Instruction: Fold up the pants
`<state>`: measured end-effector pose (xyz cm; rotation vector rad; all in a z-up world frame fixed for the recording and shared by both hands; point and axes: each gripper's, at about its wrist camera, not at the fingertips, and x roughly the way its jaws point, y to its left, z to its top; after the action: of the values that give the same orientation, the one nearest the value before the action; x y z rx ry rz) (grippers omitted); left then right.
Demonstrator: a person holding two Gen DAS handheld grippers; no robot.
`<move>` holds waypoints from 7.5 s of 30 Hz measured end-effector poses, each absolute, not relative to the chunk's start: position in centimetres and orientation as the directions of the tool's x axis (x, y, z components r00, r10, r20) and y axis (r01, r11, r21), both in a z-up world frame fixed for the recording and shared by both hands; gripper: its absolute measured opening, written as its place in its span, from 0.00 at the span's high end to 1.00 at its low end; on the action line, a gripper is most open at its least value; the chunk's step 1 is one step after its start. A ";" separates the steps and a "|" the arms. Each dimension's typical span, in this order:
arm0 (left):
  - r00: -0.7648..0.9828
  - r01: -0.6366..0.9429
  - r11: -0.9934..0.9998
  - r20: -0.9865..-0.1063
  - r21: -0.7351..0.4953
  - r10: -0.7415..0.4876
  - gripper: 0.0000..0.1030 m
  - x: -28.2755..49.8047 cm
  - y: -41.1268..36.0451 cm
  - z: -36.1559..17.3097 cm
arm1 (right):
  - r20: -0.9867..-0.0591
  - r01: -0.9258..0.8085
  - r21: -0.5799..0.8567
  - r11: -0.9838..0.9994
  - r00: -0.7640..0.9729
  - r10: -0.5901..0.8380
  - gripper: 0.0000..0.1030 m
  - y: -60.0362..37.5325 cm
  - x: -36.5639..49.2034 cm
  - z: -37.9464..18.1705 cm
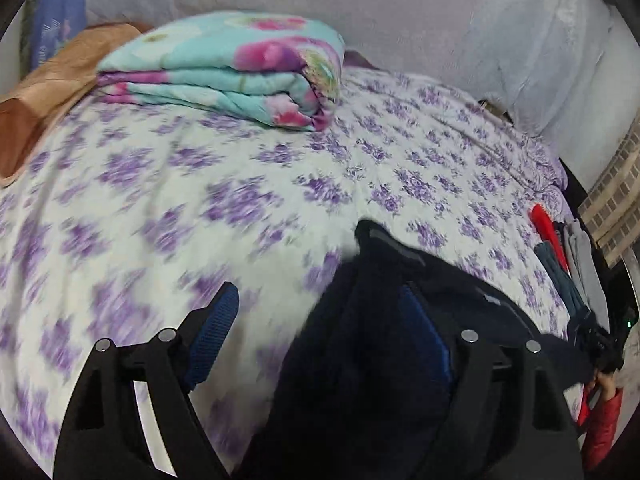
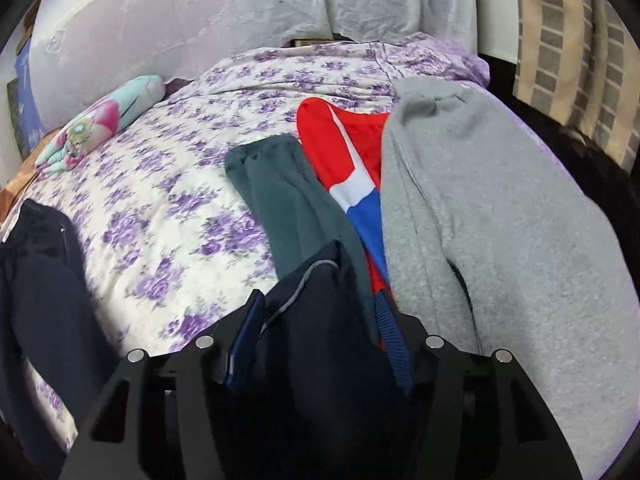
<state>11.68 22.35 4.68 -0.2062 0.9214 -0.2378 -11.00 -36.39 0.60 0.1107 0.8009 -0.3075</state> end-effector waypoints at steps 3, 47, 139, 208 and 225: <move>0.518 0.172 0.944 -0.789 -0.282 -0.330 0.23 14.4 19.9 3.5 | -0.721 0.310 -0.033 0.950 0.651 -0.237 0.46 -36.2 -11.0 0.5; 0.694 -0.106 0.853 -0.653 -0.510 -0.304 0.84 21.2 28.3 1.7 | -0.776 0.411 0.193 0.891 0.619 -0.118 0.50 -44.4 4.8 -0.2; 0.683 -0.065 0.738 -0.569 -0.672 -0.458 0.67 -1.6 30.6 -4.6 | -0.706 0.203 0.031 0.979 0.697 -0.122 0.35 -37.0 -20.6 8.1; 0.734 0.104 0.960 -0.631 -0.260 -0.251 0.04 8.3 20.6 6.0 | -0.752 -0.367 -0.089 0.926 0.634 0.179 0.03 -15.0 -2.3 2.0; 0.593 0.018 0.851 -0.680 -0.524 -0.431 0.16 21.1 27.3 -2.6 | -0.779 -0.422 -0.188 0.887 0.614 0.128 0.08 -18.2 21.6 3.1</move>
<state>21.08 27.33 -2.56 -0.5024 0.9062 -0.2740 21.58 -18.17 3.09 -0.3739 0.8553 0.3253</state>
